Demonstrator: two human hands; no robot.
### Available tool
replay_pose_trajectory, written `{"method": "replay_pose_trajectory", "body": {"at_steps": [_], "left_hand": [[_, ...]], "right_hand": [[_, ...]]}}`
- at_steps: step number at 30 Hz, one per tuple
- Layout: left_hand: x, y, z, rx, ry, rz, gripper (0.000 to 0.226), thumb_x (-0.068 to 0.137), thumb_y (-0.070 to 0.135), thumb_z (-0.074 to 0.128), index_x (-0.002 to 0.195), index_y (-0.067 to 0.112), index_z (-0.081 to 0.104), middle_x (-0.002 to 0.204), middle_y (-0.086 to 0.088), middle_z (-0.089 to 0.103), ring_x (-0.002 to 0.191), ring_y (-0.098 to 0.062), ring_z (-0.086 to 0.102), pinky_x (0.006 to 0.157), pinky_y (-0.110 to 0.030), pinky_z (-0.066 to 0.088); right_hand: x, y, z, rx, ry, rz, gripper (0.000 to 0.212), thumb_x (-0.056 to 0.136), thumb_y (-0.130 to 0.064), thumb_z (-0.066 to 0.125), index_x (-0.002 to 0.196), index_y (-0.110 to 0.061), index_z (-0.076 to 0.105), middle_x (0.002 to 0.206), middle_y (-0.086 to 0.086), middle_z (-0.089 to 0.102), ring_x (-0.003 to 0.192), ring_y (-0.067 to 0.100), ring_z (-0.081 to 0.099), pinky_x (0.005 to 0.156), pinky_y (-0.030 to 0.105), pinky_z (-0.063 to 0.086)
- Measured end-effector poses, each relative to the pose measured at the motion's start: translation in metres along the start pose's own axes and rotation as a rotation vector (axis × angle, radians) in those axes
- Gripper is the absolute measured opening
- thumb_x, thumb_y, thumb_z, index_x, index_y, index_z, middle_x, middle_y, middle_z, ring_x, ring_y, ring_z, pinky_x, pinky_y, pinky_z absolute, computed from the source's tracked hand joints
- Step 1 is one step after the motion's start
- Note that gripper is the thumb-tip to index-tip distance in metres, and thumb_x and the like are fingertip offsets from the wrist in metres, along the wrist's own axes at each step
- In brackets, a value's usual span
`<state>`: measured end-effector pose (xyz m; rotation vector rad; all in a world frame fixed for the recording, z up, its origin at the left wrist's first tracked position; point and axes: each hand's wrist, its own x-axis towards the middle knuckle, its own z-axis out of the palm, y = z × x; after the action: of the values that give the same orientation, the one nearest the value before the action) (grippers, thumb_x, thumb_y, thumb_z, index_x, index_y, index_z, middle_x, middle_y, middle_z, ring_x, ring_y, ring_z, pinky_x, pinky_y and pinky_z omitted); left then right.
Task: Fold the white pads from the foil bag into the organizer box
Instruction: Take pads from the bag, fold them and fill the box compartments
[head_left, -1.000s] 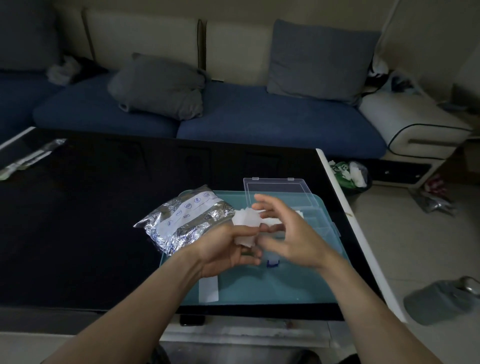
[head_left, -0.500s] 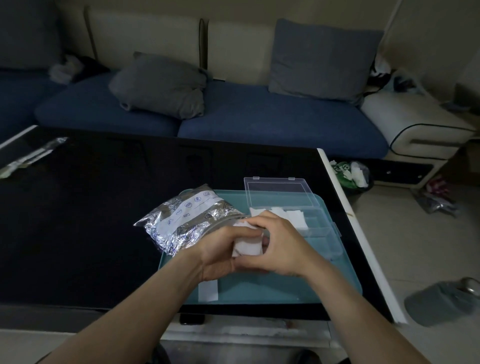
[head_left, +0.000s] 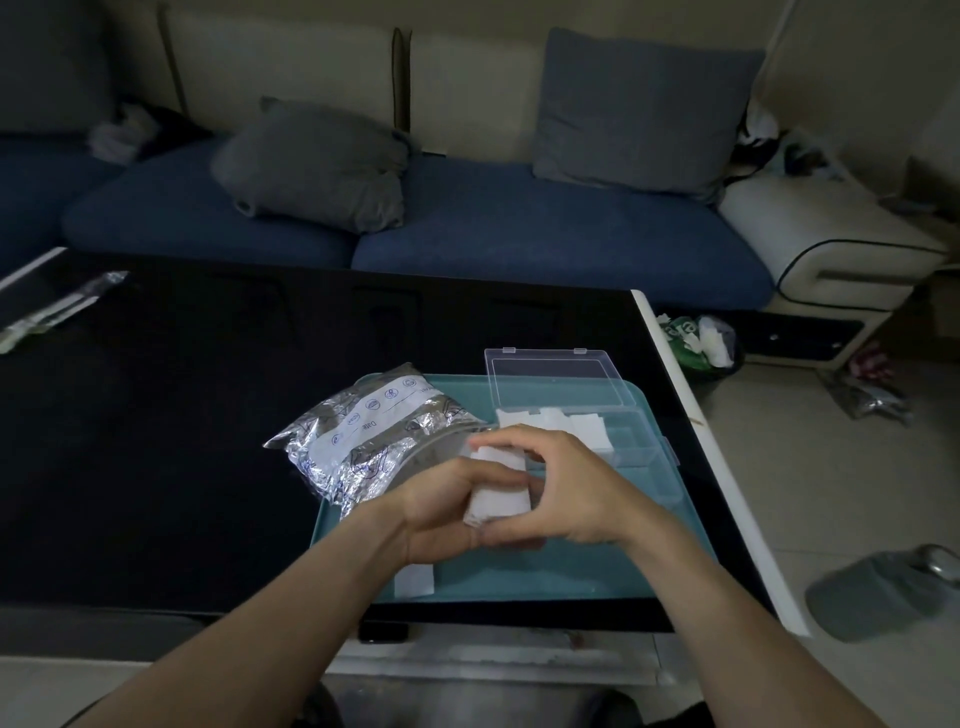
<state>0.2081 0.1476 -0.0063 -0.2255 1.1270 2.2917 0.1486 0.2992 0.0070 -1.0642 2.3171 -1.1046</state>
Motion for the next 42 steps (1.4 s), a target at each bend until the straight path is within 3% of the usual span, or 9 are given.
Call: {"method": "replay_pose_trajectory", "body": {"at_steps": [4, 9, 16, 22, 28, 31, 34, 38, 42], "left_hand": [[0.003, 0.000, 0.003, -0.057, 0.080, 0.082, 0.027, 0.084, 0.003, 0.056, 0.110, 0.001, 0.061, 0.095, -0.015, 0.069, 0.085, -0.023, 0.069, 0.075, -0.036, 0.058], [0.007, 0.000, -0.002, -0.023, 0.139, 0.084, 0.033, 0.083, 0.010, 0.063, 0.115, 0.006, 0.057, 0.096, -0.015, 0.059, 0.081, -0.021, 0.061, 0.072, -0.034, 0.051], [0.005, -0.001, 0.000, 0.002, 0.104, 0.145, 0.024, 0.081, 0.009, 0.061, 0.104, 0.003, 0.062, 0.093, -0.015, 0.065, 0.084, -0.023, 0.065, 0.072, -0.031, 0.056], [0.007, -0.003, -0.009, 0.059, 0.081, 0.261, 0.037, 0.083, -0.004, 0.064, 0.120, -0.005, 0.059, 0.106, -0.024, 0.059, 0.093, -0.031, 0.063, 0.075, -0.033, 0.057], [0.009, -0.007, -0.003, 0.140, 0.174, 0.274, 0.030, 0.082, -0.009, 0.066, 0.110, -0.004, 0.057, 0.076, -0.015, 0.059, 0.058, -0.019, 0.055, 0.051, -0.027, 0.048], [0.008, -0.008, -0.003, 0.277, 0.202, 0.245, 0.044, 0.079, -0.005, 0.067, 0.121, 0.000, 0.052, 0.083, -0.015, 0.063, 0.058, -0.020, 0.055, 0.047, -0.025, 0.041], [0.004, -0.006, 0.001, 0.255, 0.060, 0.183, 0.042, 0.077, -0.005, 0.059, 0.117, 0.003, 0.057, 0.086, -0.013, 0.068, 0.057, -0.019, 0.050, 0.044, -0.024, 0.035], [0.000, -0.001, -0.001, 0.321, -0.044, 0.097, 0.042, 0.073, -0.011, 0.056, 0.113, 0.002, 0.053, 0.074, -0.013, 0.066, 0.058, -0.021, 0.060, 0.042, -0.022, 0.037], [-0.002, -0.001, -0.004, 0.471, -0.054, 0.059, 0.045, 0.070, -0.010, 0.056, 0.111, 0.005, 0.047, 0.088, -0.015, 0.067, 0.064, -0.025, 0.063, 0.042, -0.021, 0.039]], "right_hand": [[0.001, 0.000, 0.005, -0.038, 0.041, 0.028, 0.084, 0.057, -0.036, 0.096, 0.132, -0.034, 0.058, 0.113, -0.019, 0.066, 0.104, -0.001, 0.063, 0.089, 0.024, 0.055], [0.001, -0.002, 0.004, -0.053, 0.065, -0.006, 0.079, 0.062, -0.034, 0.095, 0.133, -0.030, 0.061, 0.122, -0.018, 0.066, 0.112, -0.006, 0.058, 0.091, 0.011, 0.047], [0.004, 0.000, 0.014, -0.124, 0.076, 0.011, 0.088, 0.061, -0.039, 0.090, 0.140, -0.029, 0.053, 0.125, -0.009, 0.059, 0.115, 0.012, 0.059, 0.099, 0.041, 0.050], [0.001, -0.011, 0.012, -0.352, 0.068, 0.039, 0.075, 0.071, -0.045, 0.084, 0.139, -0.034, 0.054, 0.117, -0.010, 0.045, 0.114, 0.012, 0.044, 0.106, 0.039, 0.039], [-0.005, -0.009, 0.001, -0.318, -0.026, 0.076, 0.094, 0.063, -0.050, 0.089, 0.145, -0.040, 0.044, 0.124, -0.012, 0.042, 0.118, 0.007, 0.039, 0.101, 0.025, 0.036], [-0.007, -0.002, -0.012, -0.009, -0.014, 0.009, 0.063, 0.074, -0.025, 0.087, 0.131, -0.033, 0.062, 0.123, -0.013, 0.059, 0.116, 0.000, 0.054, 0.094, 0.016, 0.043], [-0.010, -0.004, -0.014, 0.123, -0.075, -0.037, 0.046, 0.075, -0.016, 0.081, 0.117, -0.030, 0.072, 0.118, -0.006, 0.062, 0.113, 0.009, 0.060, 0.095, 0.027, 0.051], [-0.008, -0.003, -0.010, 0.201, -0.059, -0.034, 0.038, 0.072, -0.011, 0.063, 0.106, -0.022, 0.075, 0.106, -0.011, 0.063, 0.102, 0.010, 0.062, 0.079, 0.020, 0.051], [-0.004, 0.001, -0.002, 0.074, 0.085, -0.029, 0.007, 0.086, -0.015, 0.076, 0.090, -0.020, 0.073, 0.082, -0.010, 0.067, 0.076, 0.014, 0.066, 0.066, 0.027, 0.053]]}}
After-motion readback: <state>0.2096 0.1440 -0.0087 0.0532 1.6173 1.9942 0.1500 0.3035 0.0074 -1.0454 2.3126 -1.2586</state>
